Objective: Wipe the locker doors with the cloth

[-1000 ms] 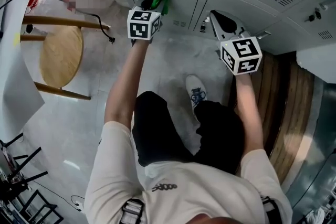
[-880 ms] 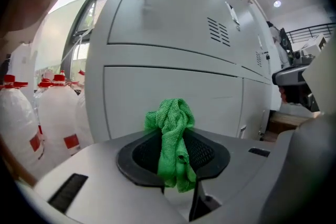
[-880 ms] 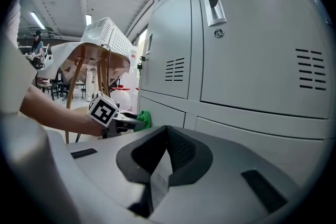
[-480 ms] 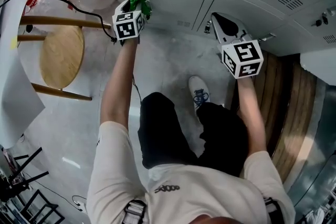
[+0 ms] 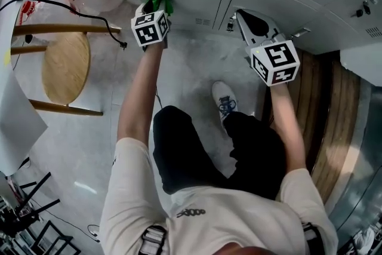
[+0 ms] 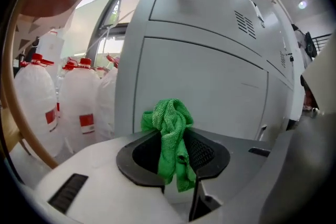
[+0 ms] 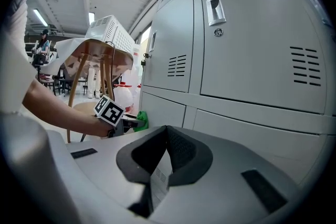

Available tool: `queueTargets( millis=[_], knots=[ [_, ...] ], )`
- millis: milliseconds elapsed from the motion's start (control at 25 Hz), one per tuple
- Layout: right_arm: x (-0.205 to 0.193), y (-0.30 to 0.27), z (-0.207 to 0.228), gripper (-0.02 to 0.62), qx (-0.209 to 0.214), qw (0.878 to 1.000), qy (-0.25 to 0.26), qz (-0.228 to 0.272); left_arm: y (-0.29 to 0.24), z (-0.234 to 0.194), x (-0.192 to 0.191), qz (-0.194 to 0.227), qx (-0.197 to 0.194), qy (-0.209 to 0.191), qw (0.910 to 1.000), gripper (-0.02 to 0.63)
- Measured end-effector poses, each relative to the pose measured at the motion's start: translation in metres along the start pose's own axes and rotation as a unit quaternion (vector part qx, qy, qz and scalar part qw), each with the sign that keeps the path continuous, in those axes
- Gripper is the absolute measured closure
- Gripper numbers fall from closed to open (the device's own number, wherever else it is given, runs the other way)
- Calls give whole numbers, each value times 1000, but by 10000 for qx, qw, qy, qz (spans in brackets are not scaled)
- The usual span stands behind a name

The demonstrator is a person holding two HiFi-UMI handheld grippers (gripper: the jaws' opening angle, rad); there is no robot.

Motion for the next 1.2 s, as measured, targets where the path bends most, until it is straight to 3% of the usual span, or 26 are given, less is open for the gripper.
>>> queueTargets(
  millis=[280,480,680,880,1080,1200],
  knots=[
    [-9,6,14,589,-167,9998,-109,42,-13,93,-18,-139,-804,-288,9962,486],
    [-23,9,15,589,-237,9997,-15,-75,-25,172,-38,-454,-1761,-912,9791,486],
    [-27,14,15,589,-232,9997,5,-113,-28,179,-42,-403,-1800,-758,9799,486],
    [-34,5,11,589,-153,9998,-73,-118,-27,130,-46,-481,-1168,-609,9901,485],
    [-38,-8,-3,589,63,9998,0,-192,-19,30,-49,-763,-8,-705,9946,488],
    [-36,-19,-10,589,152,9997,28,-186,-10,-26,-44,-773,469,-482,9947,488]
  ],
)
Point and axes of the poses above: the fingertips, and each gripper's own axes: y backward along the fingers, z to its right, x out of its top, the point moved 3 cm from there along y, backward along the fingers, and after that the axes turned 1 degree about z, right-handed, at the moved point
